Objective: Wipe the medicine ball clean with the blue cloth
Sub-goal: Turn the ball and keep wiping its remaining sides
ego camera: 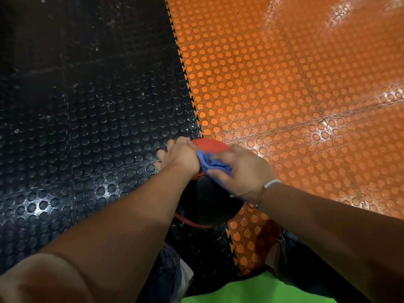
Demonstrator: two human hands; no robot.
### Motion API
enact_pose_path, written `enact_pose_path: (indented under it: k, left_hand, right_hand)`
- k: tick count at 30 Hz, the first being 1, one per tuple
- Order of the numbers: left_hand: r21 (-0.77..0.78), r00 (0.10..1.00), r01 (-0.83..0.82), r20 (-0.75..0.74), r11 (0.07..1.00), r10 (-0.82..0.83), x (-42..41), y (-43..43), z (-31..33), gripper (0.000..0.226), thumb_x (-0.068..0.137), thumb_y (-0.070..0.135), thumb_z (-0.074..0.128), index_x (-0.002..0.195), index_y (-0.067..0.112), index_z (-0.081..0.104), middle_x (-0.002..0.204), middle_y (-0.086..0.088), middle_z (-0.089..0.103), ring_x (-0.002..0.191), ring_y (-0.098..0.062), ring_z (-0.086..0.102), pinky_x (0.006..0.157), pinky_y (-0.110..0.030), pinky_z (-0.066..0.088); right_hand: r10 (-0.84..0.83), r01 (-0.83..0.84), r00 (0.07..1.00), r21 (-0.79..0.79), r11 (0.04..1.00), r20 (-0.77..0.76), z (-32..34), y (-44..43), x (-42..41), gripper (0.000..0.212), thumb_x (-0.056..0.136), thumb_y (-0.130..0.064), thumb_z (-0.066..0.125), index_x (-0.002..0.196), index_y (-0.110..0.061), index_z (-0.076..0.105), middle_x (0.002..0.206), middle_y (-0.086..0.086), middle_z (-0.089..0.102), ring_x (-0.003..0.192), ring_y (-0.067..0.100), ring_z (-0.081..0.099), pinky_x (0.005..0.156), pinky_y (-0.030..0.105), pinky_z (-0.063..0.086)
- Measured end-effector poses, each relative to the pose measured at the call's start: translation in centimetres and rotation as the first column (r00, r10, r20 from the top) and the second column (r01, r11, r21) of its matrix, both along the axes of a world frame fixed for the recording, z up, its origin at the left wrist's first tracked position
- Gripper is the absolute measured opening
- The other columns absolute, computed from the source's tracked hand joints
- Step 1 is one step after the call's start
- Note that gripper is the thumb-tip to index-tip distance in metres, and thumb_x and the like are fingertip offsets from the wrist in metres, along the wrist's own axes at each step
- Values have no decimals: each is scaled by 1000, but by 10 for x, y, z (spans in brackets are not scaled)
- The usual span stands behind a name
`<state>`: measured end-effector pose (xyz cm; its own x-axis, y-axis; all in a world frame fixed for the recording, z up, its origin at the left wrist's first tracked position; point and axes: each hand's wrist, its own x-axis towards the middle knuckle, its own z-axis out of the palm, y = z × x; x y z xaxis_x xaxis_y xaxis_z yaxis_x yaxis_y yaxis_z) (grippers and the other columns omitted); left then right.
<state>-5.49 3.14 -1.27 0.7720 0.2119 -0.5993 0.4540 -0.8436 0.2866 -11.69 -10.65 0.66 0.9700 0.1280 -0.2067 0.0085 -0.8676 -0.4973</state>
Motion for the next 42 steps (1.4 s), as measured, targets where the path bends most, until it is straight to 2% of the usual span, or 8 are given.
enact_pose_path:
  k: [4,10,17,22,27,30,36,42]
  left_hand:
    - [11,995,23,92,1000,-24,-26,1,1,39,100,36,26,136,34,42,144,1,35,128,-28,30,103,-44,24]
    - [20,976,19,218,1000,-23,-59,-2,-3,36,99,32,33,133,33,44,141,4,37,129,-22,30,104,-41,23]
    - [18,958,122,259,992,-123,-75,1,-4,40,99,34,31,138,30,40,141,3,35,131,-23,27,107,-43,21]
    - [22,907,245,348,969,-237,-95,11,-10,59,86,44,17,128,18,52,133,-2,46,123,-27,35,101,-44,27]
    - [34,764,388,547,921,-342,-129,12,-15,38,85,33,37,115,22,59,118,-1,59,113,-23,44,92,-51,39]
    - [-4,711,442,611,897,-348,-127,16,-19,37,82,36,39,113,25,58,118,2,59,114,-20,44,98,-41,31]
    - [-67,937,111,340,992,-82,-108,6,-7,64,83,44,21,138,21,45,144,3,42,134,-18,32,112,-37,21]
    - [-33,891,231,409,973,-197,-124,-1,-10,67,84,45,18,133,14,51,135,-1,50,127,-21,40,109,-40,27]
  right_hand:
    - [-309,344,910,88,935,-276,-19,-28,7,43,90,-49,50,124,-25,57,119,3,61,106,24,56,90,32,43]
    - [-54,56,998,65,996,-31,-11,-3,-5,34,89,-44,54,121,-35,58,105,0,56,93,20,55,83,33,47]
    - [-383,420,849,26,907,-364,-29,-44,12,29,92,-28,55,119,-20,63,122,4,62,106,24,57,89,28,42]
    - [54,-44,997,145,988,-63,-13,-6,-11,41,88,-46,45,121,-28,62,114,-2,57,103,15,51,91,27,39]
    - [-364,408,796,-15,913,-484,-30,-43,-11,33,95,-33,48,116,-14,64,102,8,64,94,24,58,86,32,46]
    - [-330,362,891,48,931,-312,-18,-31,-12,35,94,-37,48,125,-23,57,115,6,60,104,26,56,88,30,42]
    - [-87,96,991,84,992,-104,-12,-11,-48,55,79,-56,39,128,-35,53,113,-3,49,100,16,50,86,33,47]
    - [-441,508,719,-27,861,-538,-42,-43,-31,22,94,-32,49,91,-17,64,92,5,57,84,23,53,73,25,39]
